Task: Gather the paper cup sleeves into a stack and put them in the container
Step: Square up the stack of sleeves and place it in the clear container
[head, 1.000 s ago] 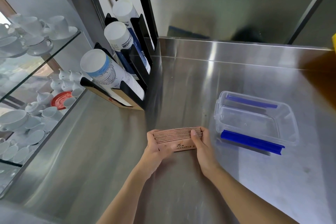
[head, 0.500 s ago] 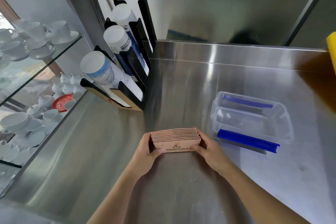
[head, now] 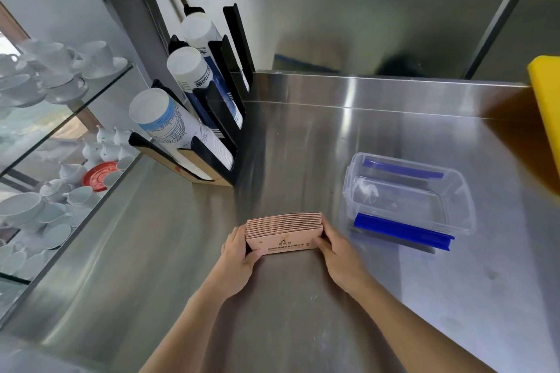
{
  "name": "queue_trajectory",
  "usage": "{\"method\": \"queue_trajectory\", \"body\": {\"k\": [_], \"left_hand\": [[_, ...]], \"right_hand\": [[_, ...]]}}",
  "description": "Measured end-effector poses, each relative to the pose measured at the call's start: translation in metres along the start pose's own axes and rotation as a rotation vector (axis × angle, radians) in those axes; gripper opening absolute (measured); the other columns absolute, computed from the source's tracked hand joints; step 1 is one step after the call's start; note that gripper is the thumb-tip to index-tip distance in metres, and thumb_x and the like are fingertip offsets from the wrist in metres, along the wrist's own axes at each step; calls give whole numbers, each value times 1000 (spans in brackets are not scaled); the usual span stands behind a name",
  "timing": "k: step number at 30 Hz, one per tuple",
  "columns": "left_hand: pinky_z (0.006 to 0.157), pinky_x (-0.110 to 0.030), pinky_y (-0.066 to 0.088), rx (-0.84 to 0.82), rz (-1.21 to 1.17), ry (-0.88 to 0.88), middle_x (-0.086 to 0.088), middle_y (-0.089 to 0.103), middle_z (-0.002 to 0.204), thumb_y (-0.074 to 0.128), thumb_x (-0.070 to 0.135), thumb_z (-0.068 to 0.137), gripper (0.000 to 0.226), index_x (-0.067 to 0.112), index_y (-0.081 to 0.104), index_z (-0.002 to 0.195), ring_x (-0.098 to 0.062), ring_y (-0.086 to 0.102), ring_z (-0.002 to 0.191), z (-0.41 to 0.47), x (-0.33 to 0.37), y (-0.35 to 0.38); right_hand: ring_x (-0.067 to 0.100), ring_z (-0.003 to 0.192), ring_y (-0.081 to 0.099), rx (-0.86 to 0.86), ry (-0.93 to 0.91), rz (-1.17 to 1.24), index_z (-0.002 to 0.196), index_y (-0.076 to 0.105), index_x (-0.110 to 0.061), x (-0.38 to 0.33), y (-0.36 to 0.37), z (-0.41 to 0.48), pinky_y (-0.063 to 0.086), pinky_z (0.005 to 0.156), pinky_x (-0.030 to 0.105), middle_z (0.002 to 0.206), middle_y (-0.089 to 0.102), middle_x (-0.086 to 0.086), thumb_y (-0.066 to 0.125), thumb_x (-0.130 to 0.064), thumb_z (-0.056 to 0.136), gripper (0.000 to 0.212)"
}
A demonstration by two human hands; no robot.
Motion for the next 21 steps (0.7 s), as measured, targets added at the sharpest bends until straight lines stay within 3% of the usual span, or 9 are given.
{"method": "queue_trajectory", "body": {"k": [3,8,14,16,18,21], "left_hand": [[107,-30,23,-32,74,36,0,47,123,46,9,91,40,17,38,129,-19,41,119,-2,-2,-2],[107,-44,37,-3,-61,-32,4,58,122,54,15,88,34,27,47,120,-21,50,118,-4,-6,-4],[86,-26,51,124,-448,-113,20,75,81,71,-4,69,42,31,61,91,-15,65,88,-2,9,-11],[81,-25,53,157,-550,-66,15,76,79,79,11,56,37,26,63,86,-14,67,83,1,28,-13],[82,-36,53,180,-637,-40,6,77,81,78,24,48,38,21,61,81,-21,67,83,3,35,-17],[74,-32,50,186,-712,-4,3,76,73,78,17,55,32,18,53,74,-20,64,75,9,57,-16]], "right_hand": [[14,136,33,15,-4,-23,146,14,-24,0,1,-1,25,111,25,148,37,-2,37,-20,98,54],[14,131,40,66,-10,-30,144,24,-24,6,-1,-1,31,109,28,143,45,-2,40,-21,97,50],[14,124,49,145,-37,102,135,44,-21,5,-11,-8,40,103,30,128,59,-3,47,-19,94,41],[7,114,54,198,-76,177,130,49,-23,3,-25,-16,46,92,19,116,61,-12,49,-18,93,37],[1,105,55,212,-113,253,125,52,-25,-5,-31,-18,48,80,9,108,61,-17,51,-16,92,34],[6,105,59,302,-161,292,119,57,-28,-14,-49,-23,51,87,21,111,65,-10,55,-20,90,30]]}}
Point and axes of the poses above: each hand's wrist, its own z-axis towards the middle knuckle, its own y-axis out of the palm, x = y × z, the point moved 1 cm from there along z, towards the middle knuckle
